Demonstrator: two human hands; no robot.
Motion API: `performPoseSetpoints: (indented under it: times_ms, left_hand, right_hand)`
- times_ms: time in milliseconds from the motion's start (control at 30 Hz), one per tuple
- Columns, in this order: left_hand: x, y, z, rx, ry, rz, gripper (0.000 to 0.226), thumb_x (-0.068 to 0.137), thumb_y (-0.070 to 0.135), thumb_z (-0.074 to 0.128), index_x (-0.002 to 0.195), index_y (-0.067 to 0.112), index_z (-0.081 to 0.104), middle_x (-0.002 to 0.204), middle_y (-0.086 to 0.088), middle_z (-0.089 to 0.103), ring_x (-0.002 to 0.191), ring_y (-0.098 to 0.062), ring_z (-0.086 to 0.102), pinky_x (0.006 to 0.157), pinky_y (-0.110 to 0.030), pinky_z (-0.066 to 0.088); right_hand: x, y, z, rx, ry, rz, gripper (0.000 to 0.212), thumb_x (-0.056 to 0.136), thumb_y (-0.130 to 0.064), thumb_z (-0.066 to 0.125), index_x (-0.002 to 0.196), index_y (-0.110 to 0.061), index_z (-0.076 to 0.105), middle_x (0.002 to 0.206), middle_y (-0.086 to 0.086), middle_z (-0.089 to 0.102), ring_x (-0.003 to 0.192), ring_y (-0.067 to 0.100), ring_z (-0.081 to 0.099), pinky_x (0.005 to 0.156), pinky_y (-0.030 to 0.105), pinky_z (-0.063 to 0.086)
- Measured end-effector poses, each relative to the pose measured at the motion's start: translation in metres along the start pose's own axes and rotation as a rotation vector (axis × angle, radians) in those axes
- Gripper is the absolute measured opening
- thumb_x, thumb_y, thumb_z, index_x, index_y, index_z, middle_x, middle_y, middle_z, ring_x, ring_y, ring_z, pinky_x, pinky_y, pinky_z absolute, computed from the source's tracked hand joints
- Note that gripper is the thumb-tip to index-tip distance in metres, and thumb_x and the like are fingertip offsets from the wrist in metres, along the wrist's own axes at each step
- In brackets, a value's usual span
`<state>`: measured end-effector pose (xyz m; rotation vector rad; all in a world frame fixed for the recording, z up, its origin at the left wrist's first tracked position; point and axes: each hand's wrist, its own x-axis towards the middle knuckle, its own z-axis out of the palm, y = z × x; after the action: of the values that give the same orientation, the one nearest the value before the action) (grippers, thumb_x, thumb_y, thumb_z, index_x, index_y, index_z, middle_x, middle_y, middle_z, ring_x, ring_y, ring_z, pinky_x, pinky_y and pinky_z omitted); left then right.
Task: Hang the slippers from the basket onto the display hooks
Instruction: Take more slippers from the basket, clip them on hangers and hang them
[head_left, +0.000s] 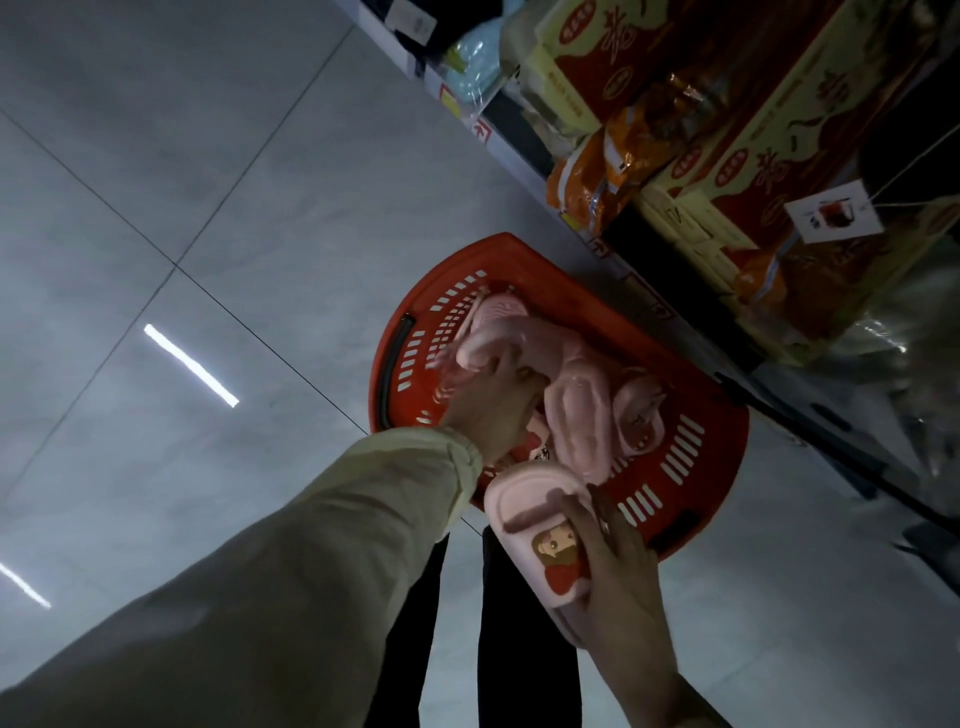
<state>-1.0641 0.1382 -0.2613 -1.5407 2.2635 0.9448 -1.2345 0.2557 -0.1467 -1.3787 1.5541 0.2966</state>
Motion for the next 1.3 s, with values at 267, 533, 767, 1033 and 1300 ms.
performPoseSetpoints:
  times_ms: [267,533,767,1033,1300]
  left_hand:
    - [-0.01,-0.029,-0.043,-0.037,0.101,-0.117,0.039,0.097,0.011,0.053,0.135,0.014,0.059,0.142,-0.006,0.055,0.144,-0.039,0.023,0.103,-0.056,0.037]
    - [-0.037,-0.016,-0.073,-0.199,0.094,-0.189,0.036,0.097,0.012,0.053,0.129,0.025,0.065,0.159,-0.014,0.028,0.151,-0.026,0.015,0.115,-0.047,0.026]
    - [-0.059,-0.014,-0.079,-0.165,0.2,-0.199,0.024,0.099,0.029,0.055,0.104,0.006,0.061,0.115,-0.019,0.061,0.115,-0.038,0.055,0.094,-0.048,0.044]
    - [-0.074,-0.004,-0.079,-0.067,-0.026,-0.169,0.084,0.067,0.074,0.066,0.125,0.017,0.052,0.127,-0.01,0.058,0.12,-0.036,0.047,0.102,-0.05,0.039]
    - [-0.084,0.013,-0.057,0.029,-0.093,-0.178,0.086,0.069,0.018,0.077,0.138,0.02,0.027,0.14,-0.007,0.044,0.127,-0.035,0.036,0.099,-0.051,0.046]
  right_hand:
    - [0.0,-0.001,-0.02,-0.108,0.117,-0.05,0.114,0.065,-0.004,0.081,0.142,-0.061,0.02,0.159,-0.008,0.027,0.136,0.025,0.037,0.103,0.043,0.037]
    - [-0.001,-0.014,-0.022,-0.075,0.09,-0.084,0.096,0.075,-0.009,0.076,0.146,-0.052,0.027,0.162,-0.007,0.022,0.136,0.026,0.037,0.108,0.04,0.031]
    - [0.001,-0.015,-0.04,0.244,0.37,-0.156,0.077,0.072,-0.014,0.07,0.139,-0.042,0.046,0.153,-0.006,0.039,0.134,0.02,0.047,0.104,0.038,0.048]
    - [0.03,-0.016,-0.056,1.132,0.292,0.205,0.03,0.102,-0.007,0.047,0.121,-0.024,0.062,0.108,-0.001,0.072,0.095,0.017,0.067,0.076,0.021,0.058]
    - [0.044,0.002,-0.052,0.741,0.387,0.286,0.047,0.095,-0.008,0.058,0.138,-0.025,0.052,0.122,-0.002,0.063,0.116,0.024,0.06,0.099,0.039,0.048]
